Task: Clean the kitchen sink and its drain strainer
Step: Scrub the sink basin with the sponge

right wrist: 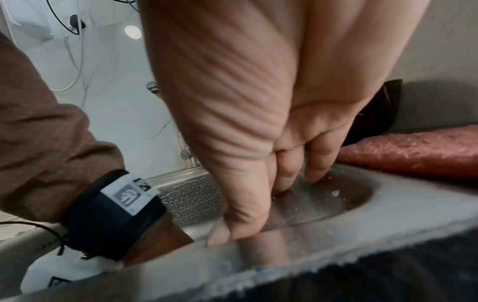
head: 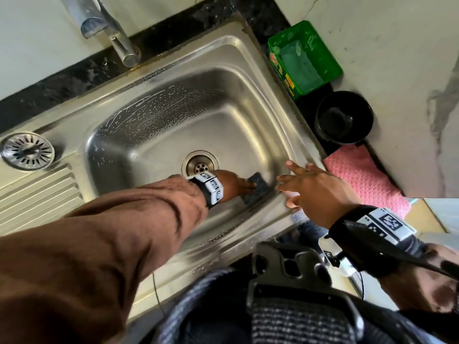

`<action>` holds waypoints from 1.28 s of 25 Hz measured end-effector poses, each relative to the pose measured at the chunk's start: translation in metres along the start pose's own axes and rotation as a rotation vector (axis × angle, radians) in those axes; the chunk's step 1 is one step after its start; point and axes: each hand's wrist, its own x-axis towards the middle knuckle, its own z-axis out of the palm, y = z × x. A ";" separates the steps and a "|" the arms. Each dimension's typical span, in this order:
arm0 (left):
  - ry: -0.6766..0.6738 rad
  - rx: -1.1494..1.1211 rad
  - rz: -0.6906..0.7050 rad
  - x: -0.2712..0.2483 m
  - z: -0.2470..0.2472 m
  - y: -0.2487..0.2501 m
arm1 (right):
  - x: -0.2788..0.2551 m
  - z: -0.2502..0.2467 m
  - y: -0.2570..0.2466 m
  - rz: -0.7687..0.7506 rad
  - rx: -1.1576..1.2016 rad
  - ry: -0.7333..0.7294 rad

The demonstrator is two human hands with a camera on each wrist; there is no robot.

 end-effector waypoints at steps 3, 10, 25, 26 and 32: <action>0.032 -0.111 -0.070 0.013 -0.030 0.015 | -0.002 0.004 0.000 -0.015 -0.034 0.018; -0.194 -0.235 -0.258 -0.044 0.030 0.025 | 0.004 -0.001 0.004 -0.070 -0.045 -0.057; -0.259 -0.381 -0.905 -0.091 0.092 -0.017 | 0.008 0.007 0.018 -0.256 -0.008 0.097; -0.309 -0.419 -0.932 -0.086 0.101 -0.025 | 0.009 0.010 0.020 -0.257 0.015 0.082; -0.009 -0.681 -1.137 -0.048 0.077 -0.091 | 0.005 0.022 0.025 -0.215 0.001 0.155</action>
